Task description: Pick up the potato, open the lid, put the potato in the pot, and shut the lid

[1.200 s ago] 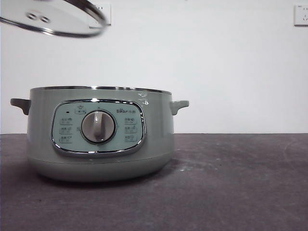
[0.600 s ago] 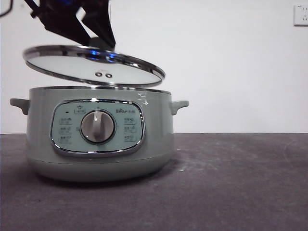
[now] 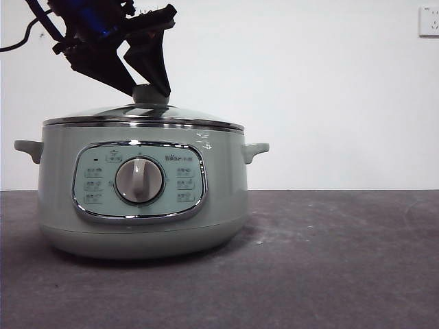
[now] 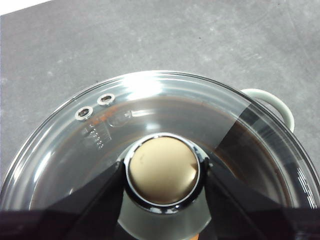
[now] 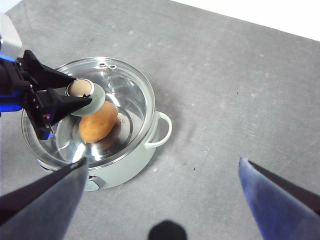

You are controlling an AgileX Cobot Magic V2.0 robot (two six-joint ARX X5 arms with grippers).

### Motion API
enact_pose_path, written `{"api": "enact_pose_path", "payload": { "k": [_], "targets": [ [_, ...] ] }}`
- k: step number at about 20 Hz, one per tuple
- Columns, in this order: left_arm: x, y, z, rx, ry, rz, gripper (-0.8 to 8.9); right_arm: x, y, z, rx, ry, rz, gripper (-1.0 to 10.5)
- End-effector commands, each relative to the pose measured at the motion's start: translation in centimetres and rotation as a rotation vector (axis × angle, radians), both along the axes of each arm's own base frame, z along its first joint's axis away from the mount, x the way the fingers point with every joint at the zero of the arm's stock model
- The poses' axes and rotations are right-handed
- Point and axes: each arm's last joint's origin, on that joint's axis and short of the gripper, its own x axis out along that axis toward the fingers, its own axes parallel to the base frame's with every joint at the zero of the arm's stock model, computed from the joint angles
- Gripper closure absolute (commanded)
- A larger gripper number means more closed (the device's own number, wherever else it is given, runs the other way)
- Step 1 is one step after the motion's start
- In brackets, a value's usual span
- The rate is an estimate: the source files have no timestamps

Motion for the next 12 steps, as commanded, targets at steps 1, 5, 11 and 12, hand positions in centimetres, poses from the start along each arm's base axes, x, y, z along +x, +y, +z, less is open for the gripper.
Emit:
{"api": "enact_pose_path", "payload": {
  "k": [1,5,11,12],
  "targets": [
    [0.16,-0.15,0.51,-0.008,-0.021,0.001,8.22,0.01,0.03,-0.12,0.004,0.005,-0.007,4.5],
    [0.1,-0.12,0.41,-0.003,-0.01,-0.001,7.95,0.01,0.02,-0.12,0.004,0.005,-0.007,4.5],
    [0.2,-0.18,0.64,-0.015,-0.032,-0.001,4.68,0.0,0.01,-0.14,0.002,0.007,-0.007,4.5],
    [0.16,-0.15,0.75,-0.018,-0.037,-0.001,4.68,0.0,0.01,-0.14,0.002,0.007,-0.007,4.5]
  ]
}}
